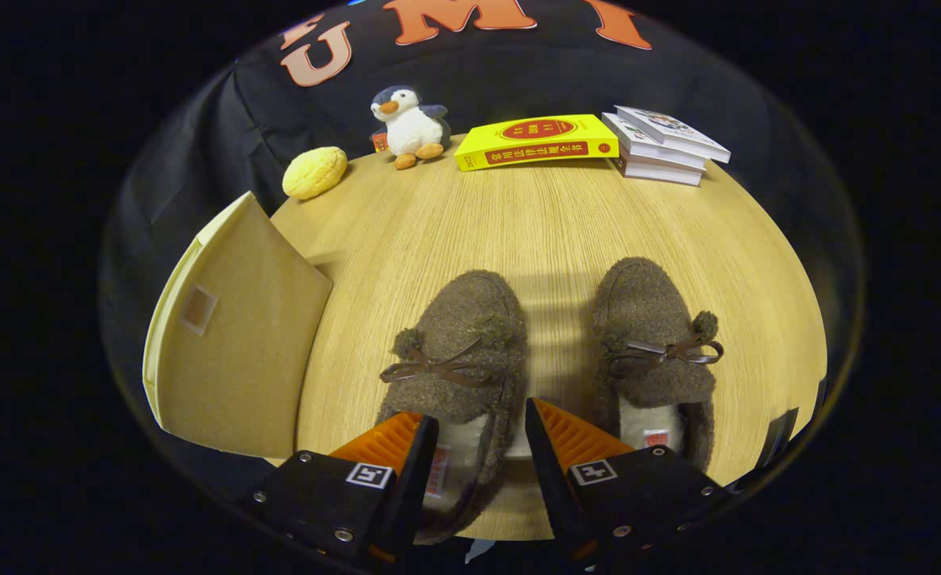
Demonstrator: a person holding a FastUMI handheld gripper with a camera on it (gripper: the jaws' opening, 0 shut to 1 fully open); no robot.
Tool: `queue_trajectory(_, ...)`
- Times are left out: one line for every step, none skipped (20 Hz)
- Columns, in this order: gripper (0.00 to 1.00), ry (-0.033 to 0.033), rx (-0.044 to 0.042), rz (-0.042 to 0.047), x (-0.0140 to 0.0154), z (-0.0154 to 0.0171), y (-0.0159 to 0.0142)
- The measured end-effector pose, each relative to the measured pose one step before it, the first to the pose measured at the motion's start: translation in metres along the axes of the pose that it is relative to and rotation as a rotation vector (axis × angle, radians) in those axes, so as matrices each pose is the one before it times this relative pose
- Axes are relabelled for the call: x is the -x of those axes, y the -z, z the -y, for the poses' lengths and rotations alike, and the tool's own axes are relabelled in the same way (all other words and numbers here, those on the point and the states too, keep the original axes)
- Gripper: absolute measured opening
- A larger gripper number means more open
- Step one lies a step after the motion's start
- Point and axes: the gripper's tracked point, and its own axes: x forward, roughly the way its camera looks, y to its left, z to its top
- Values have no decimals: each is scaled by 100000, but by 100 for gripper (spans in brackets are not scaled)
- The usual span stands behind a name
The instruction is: Open the storage box then place both shoes into the box .Put the left shoe in first, then the right shoe, with the right side of both shoes facing outward in a uniform manner.
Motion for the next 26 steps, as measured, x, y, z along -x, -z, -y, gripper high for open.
queue_trajectory(59, 215, -1151, 109, -450, 111, 17)
queue_trajectory(53, 1691, -922, 744, -283, 322, -234)
queue_trajectory(46, 1412, -1260, 638, -143, 322, -258)
queue_trajectory(39, 952, -1589, 444, -161, 204, -162)
queue_trajectory(29, 976, -941, 38, -87, 278, -64)
queue_trajectory(23, -111, -656, -212, -43, 5, -42)
queue_trajectory(15, -89, -899, -410, 23, -52, -14)
queue_trajectory(12, 570, -1061, -753, 154, 107, 16)
queue_trajectory(7, 104, -484, -959, 148, -61, -89)
queue_trajectory(6, 192, -68, -138, 206, -172, -268)
queue_trajectory(4, -259, 455, 616, 487, -251, -429)
queue_trajectory(4, -686, 497, 625, 659, -461, -442)
queue_trajectory(4, -1115, -182, 607, 778, -674, -608)
queue_trajectory(4, -1381, -612, 554, 782, -773, -685)
queue_trajectory(4, -1398, -781, 607, 846, -784, -766)
queue_trajectory(4, -1056, -340, 642, 882, -901, -762)
queue_trajectory(4, -652, 223, 282, 826, -857, -798)
queue_trajectory(4, -452, 164, 16, 774, -800, -672)
queue_trajectory(4, -680, 99, 257, 838, -922, -744)
queue_trajectory(4, -906, 130, 1001, 797, -1065, -861)
queue_trajectory(4, -1360, 649, 1166, 812, -1176, -812)
queue_trajectory(4, -1367, 768, 1144, 672, -1217, -766)
queue_trajectory(4, -1238, 846, 917, 634, -1303, -629)
queue_trajectory(4, -541, 818, 548, 580, -1177, -506)
queue_trajectory(4, -536, 948, 328, 515, -1137, -499)
queue_trajectory(4, -537, 498, 678, 357, -1043, -476)
